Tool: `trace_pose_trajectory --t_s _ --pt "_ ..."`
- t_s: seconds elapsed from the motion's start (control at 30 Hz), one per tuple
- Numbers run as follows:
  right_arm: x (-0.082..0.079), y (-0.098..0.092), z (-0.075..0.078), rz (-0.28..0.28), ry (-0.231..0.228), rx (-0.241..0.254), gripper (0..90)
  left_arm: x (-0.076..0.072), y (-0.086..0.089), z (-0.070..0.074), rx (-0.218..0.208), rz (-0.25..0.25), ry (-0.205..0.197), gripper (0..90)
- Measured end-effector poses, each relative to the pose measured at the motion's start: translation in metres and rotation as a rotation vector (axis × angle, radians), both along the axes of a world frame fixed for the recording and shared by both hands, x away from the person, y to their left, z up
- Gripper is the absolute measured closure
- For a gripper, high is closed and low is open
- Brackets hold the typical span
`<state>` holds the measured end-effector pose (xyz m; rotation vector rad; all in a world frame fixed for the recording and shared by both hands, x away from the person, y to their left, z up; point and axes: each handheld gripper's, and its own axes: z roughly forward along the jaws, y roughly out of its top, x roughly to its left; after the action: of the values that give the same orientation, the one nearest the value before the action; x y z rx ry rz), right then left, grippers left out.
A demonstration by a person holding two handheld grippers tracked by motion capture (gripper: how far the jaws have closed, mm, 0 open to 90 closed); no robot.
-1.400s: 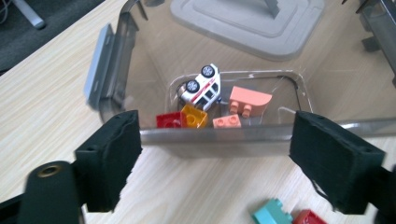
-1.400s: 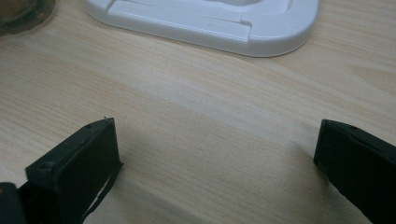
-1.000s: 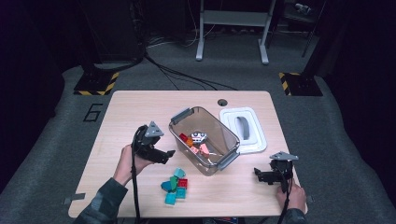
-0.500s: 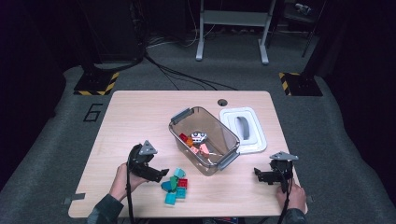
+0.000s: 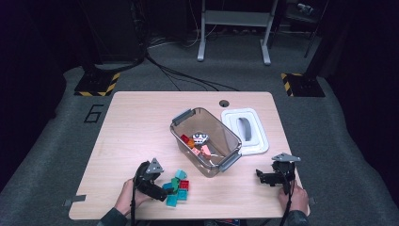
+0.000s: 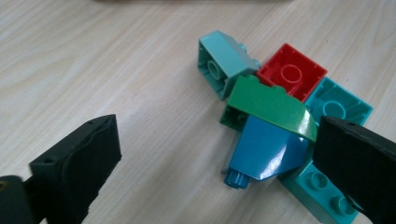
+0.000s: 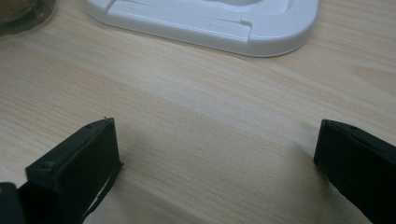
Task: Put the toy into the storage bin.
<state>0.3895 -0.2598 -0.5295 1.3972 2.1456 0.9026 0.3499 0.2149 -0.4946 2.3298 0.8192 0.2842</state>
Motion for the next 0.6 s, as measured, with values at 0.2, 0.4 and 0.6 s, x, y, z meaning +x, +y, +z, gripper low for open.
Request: trace_pose_trajectory --t_s 0.2,0.4,0.6 --pt "0.000 0.000 0.000 0.000 0.000 0.000 0.0 -0.001 0.003 -0.004 0.019 0.027 -0.045 15.8" --pt "0.000 0.000 0.000 0.000 0.000 0.000 0.0 0.002 0.012 -0.006 0.029 0.066 -0.055 38.4" --pt "0.000 0.000 0.000 0.000 0.000 0.000 0.0 0.001 0.014 -0.007 0.018 0.064 -0.070 55.7"
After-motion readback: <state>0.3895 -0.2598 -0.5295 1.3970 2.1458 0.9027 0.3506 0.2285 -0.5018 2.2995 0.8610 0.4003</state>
